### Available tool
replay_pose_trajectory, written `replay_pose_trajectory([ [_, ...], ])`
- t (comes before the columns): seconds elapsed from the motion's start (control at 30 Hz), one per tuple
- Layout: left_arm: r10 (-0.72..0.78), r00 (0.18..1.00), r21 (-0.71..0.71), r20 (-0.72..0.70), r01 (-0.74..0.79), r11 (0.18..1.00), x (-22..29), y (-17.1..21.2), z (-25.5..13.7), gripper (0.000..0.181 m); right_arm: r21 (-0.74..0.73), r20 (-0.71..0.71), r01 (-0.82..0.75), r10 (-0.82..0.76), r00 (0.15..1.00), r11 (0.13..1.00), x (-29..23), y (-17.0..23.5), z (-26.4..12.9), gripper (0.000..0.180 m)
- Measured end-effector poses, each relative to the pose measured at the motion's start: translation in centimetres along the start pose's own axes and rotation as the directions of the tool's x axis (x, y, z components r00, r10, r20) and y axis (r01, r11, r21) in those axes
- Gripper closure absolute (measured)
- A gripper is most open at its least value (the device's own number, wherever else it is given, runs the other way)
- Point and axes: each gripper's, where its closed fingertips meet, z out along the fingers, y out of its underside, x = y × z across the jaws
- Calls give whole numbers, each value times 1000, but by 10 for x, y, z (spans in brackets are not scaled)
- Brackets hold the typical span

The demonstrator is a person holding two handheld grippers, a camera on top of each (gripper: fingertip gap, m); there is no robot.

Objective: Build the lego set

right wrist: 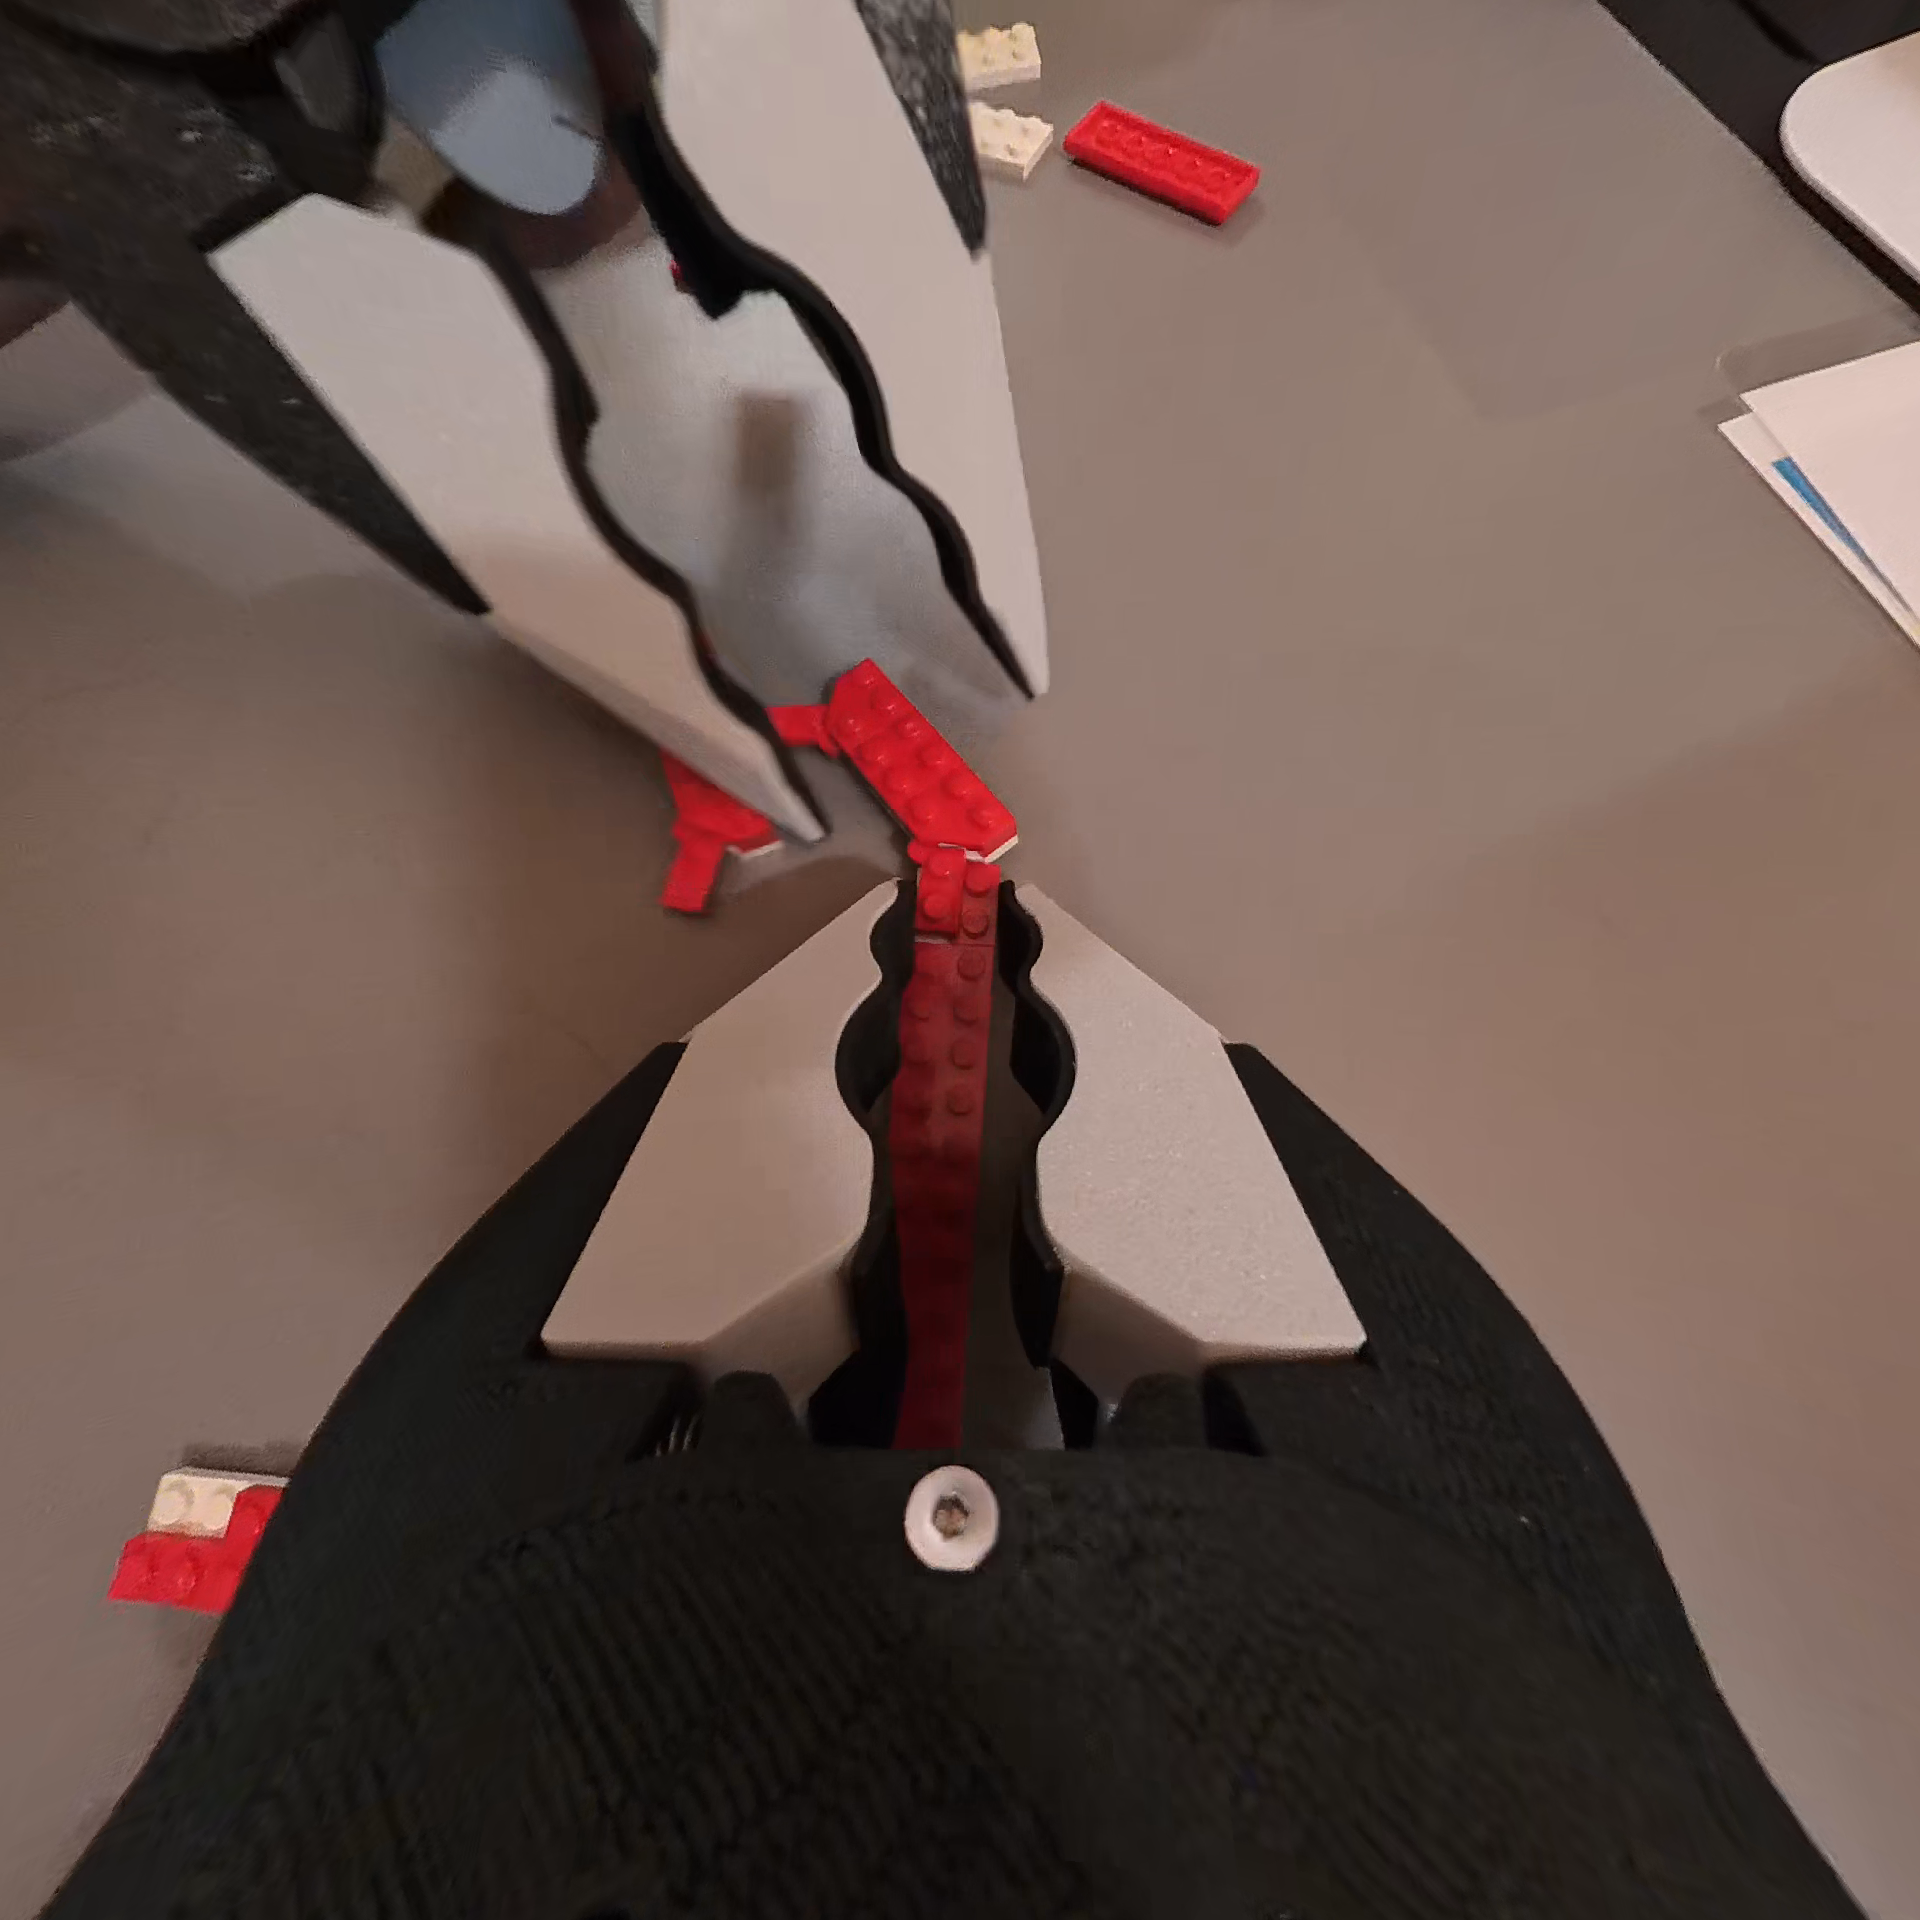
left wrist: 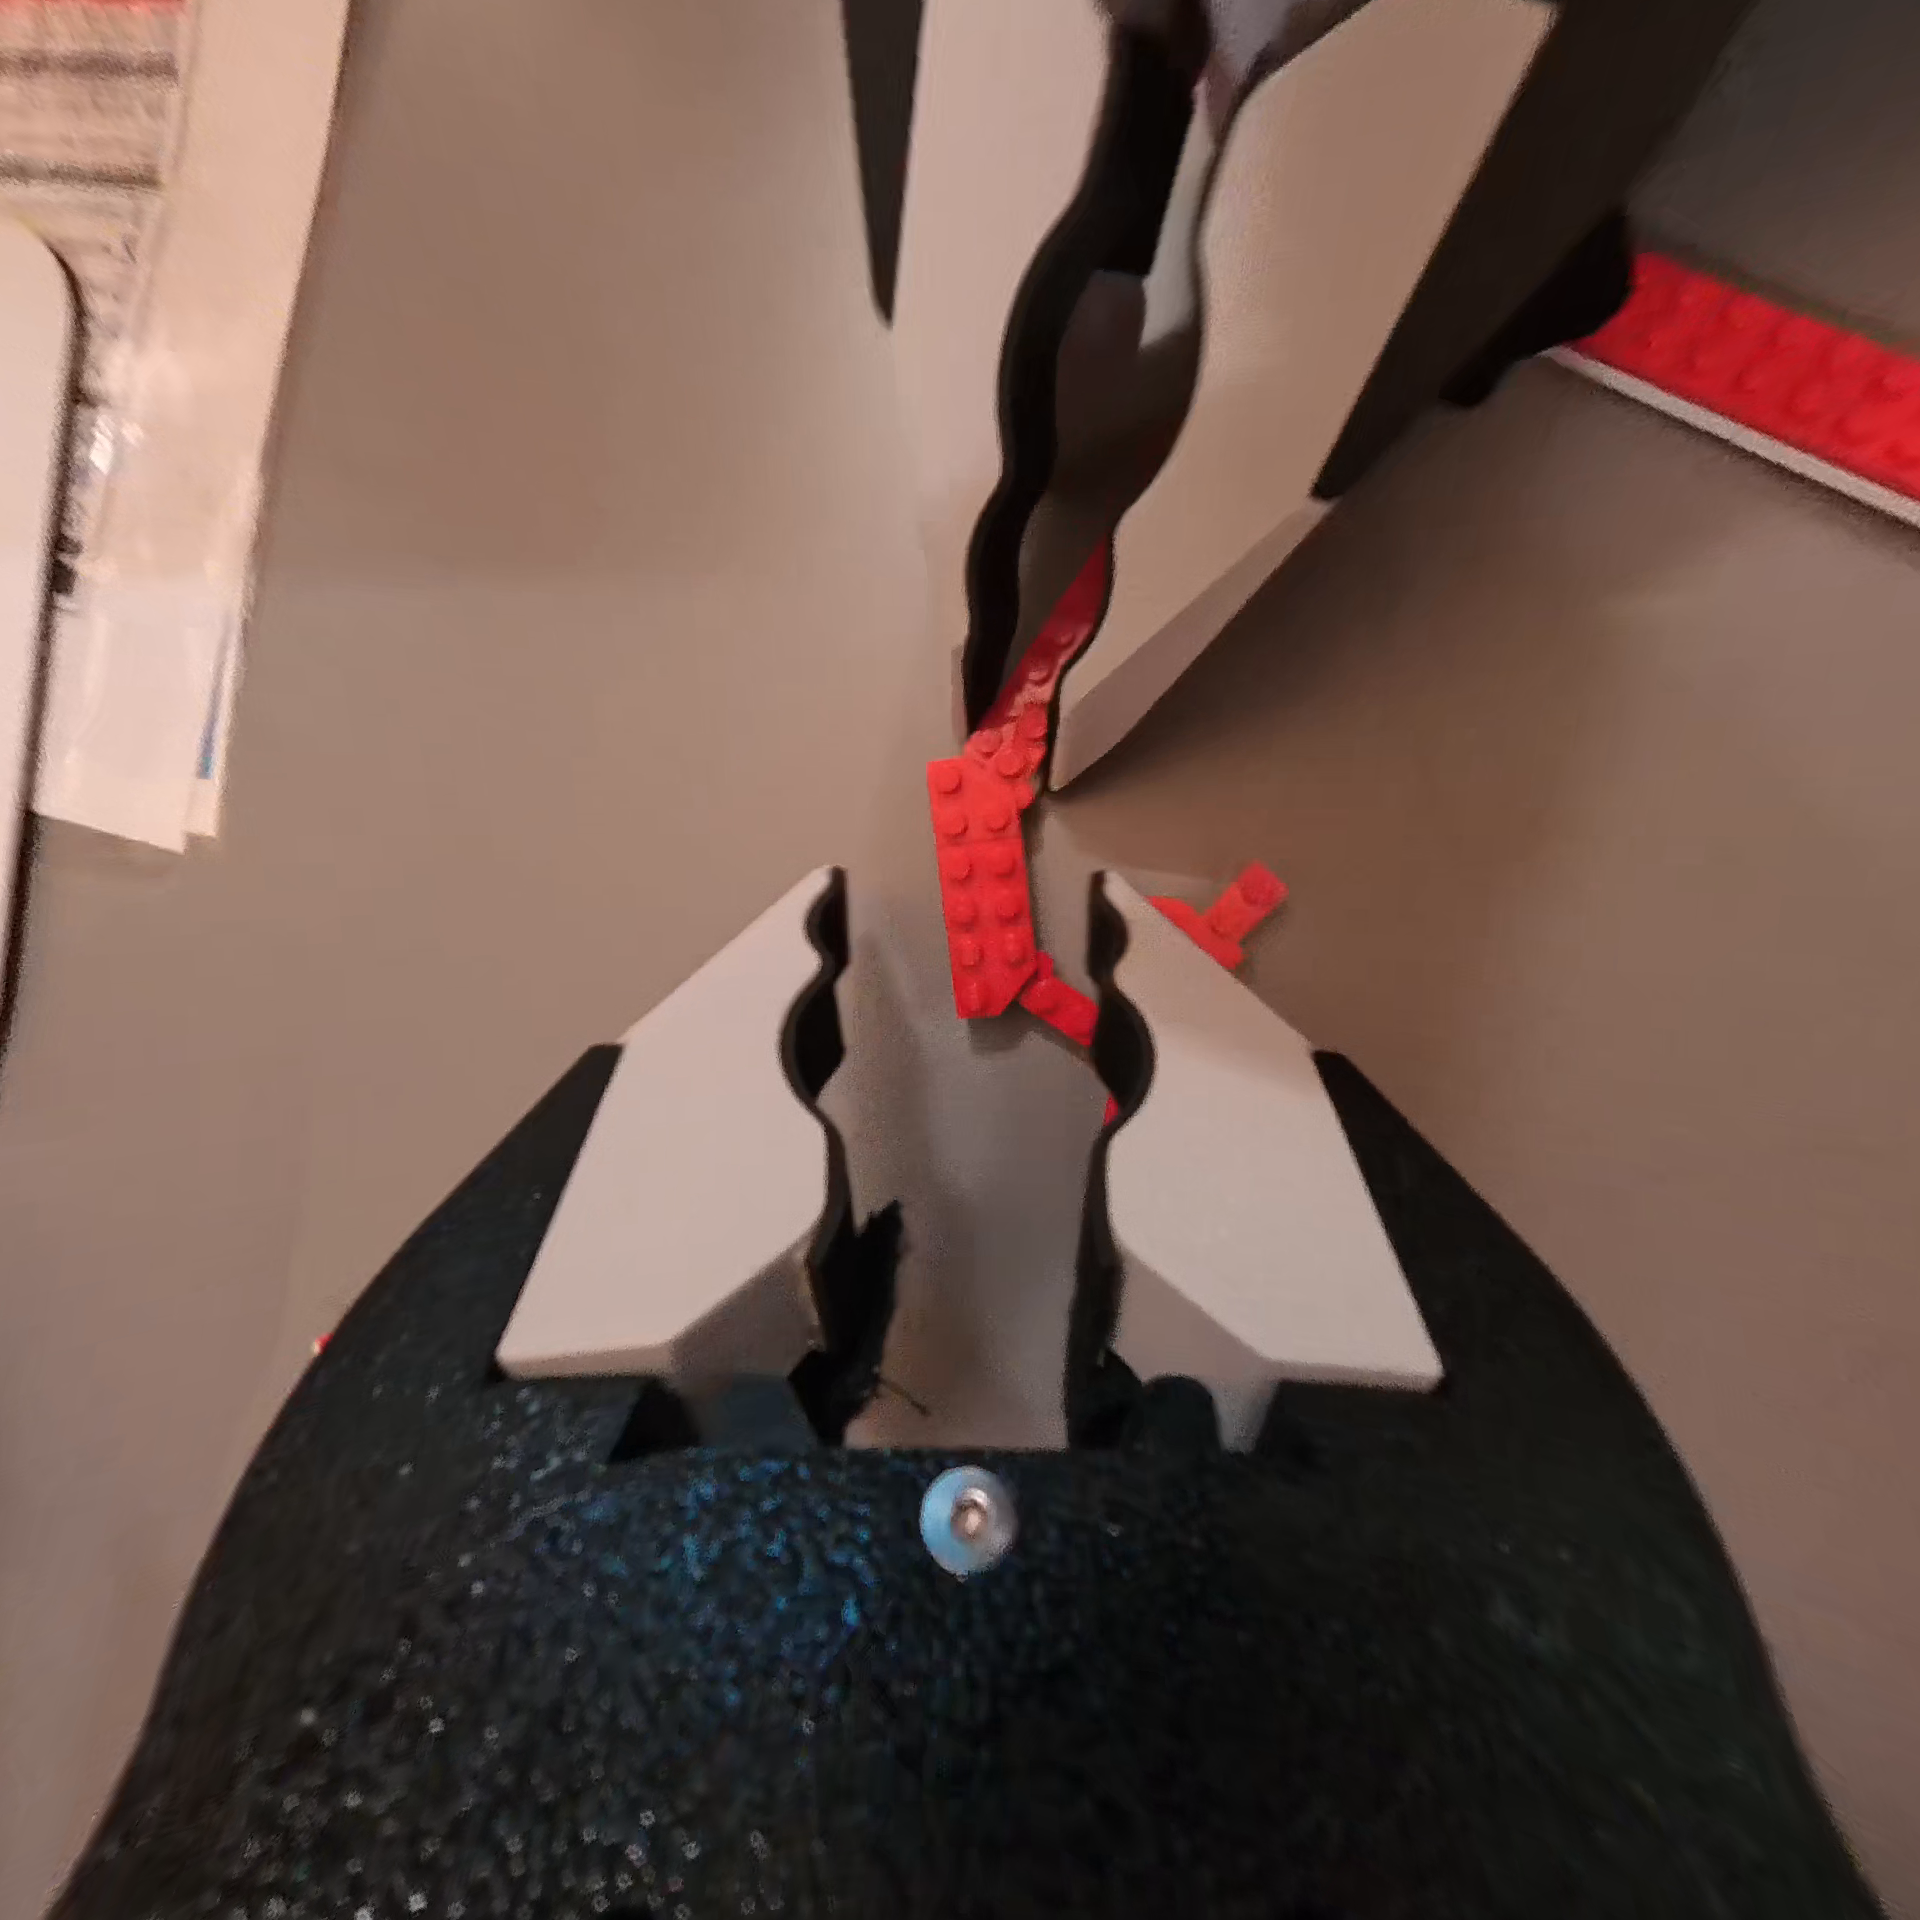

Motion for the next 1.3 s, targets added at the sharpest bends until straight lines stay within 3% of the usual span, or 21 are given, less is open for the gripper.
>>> replay_pose_trajectory([
  [0.03, 26, 1000, 34, 13, -27, 999, 2, -5, -2, 128, 3, 5, -8, 8, 1000, 1000, 1, 0, -1, 166],
  [0.17, 131, 990, 140, 60, -138, 981, 11, -22, -11, 108, 20, 26, -40, 40, 999, 999, 3, 0, -4, 166],
  [0.3, 241, 962, 192, 129, -262, 946, 12, -21, -22, 111, 48, 55, -64, 61, 997, 997, 4, -3, -9, 166],
  [0.47, 148, 987, 240, 60, -158, 958, 14, -15, -28, 118, 38, 63, -49, 47, 997, 998, 3, 0, -9, 166],
  [0.7, -21, 1000, 156, -7, 22, 987, 14, -7, -7, 131, 9, 45, 32, -33, 998, 999, -2, 3, -4, 167],
  [0.97, 0, 999, 84, 39, -3, 996, 11, 2, 0, 164, 36, 52, 74, -76, 996, 997, -6, -2, -5, 167],
  [1.3, 42, 998, 9, 44, -42, 999, 15, 4, -9, 165, 22, -17, 256, -255, 967, 967, -16, -6, -7, 166],
])
